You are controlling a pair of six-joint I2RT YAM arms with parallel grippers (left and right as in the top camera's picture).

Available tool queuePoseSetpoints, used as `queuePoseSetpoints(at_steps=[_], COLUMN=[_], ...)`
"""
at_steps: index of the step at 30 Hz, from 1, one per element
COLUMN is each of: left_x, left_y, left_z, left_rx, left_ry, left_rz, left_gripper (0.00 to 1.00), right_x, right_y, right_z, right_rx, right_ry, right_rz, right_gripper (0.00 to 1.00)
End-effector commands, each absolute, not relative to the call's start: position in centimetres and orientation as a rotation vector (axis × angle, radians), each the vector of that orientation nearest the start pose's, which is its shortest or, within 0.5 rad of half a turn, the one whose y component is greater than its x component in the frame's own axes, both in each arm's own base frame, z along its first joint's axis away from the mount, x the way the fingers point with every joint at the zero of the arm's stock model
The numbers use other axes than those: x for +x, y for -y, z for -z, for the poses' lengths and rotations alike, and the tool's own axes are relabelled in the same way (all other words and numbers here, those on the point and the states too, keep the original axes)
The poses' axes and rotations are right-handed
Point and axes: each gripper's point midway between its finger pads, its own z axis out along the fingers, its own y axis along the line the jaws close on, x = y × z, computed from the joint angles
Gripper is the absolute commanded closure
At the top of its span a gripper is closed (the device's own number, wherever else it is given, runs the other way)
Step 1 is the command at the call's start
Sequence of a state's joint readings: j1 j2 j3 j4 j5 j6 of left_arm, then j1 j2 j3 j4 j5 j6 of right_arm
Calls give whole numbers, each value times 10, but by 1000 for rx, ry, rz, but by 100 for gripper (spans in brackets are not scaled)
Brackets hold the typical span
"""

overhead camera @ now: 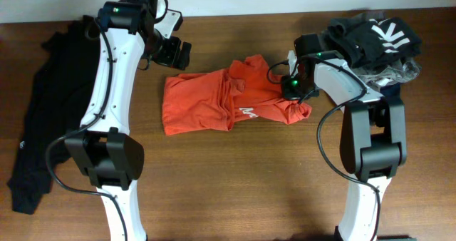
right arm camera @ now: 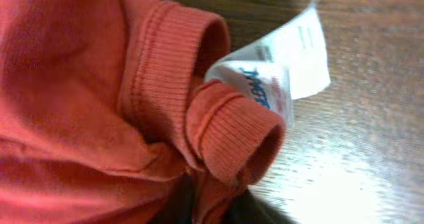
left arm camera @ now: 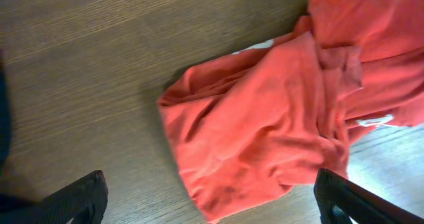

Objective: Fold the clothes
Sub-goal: 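Grasp the right end of the red shirt with the right gripper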

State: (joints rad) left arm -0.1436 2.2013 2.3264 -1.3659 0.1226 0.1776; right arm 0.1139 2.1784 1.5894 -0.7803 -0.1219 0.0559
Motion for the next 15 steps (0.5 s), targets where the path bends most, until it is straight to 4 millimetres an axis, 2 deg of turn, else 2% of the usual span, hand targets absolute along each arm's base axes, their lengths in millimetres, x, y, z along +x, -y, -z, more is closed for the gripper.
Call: queuePoseSetpoints(at_steps=[1,3,7,10,15], left_x=[487,487,488,489,491], left_y=[80,79,79,79,79], left_z=[-186,-186,-187,-187,-188], left_rx=[448,446,445,444,444], left_ry=[-2764,-2766,-2761,-2756,-2748], left_rz=[85,70,70,69,70], left_gripper=[1,1,1,1,1], right_x=[428,425,422,423,429], right_y=[-34,-27,-6,7,7], right_z=[27,25,7,-16,-64], right_rx=[-17,8,86,102,17], right_ry=[-3059,-3077,-3110,-3111,-3080], right_rz=[-41,-38,-40,-74,-159], right_gripper=[96,96,96,96,96])
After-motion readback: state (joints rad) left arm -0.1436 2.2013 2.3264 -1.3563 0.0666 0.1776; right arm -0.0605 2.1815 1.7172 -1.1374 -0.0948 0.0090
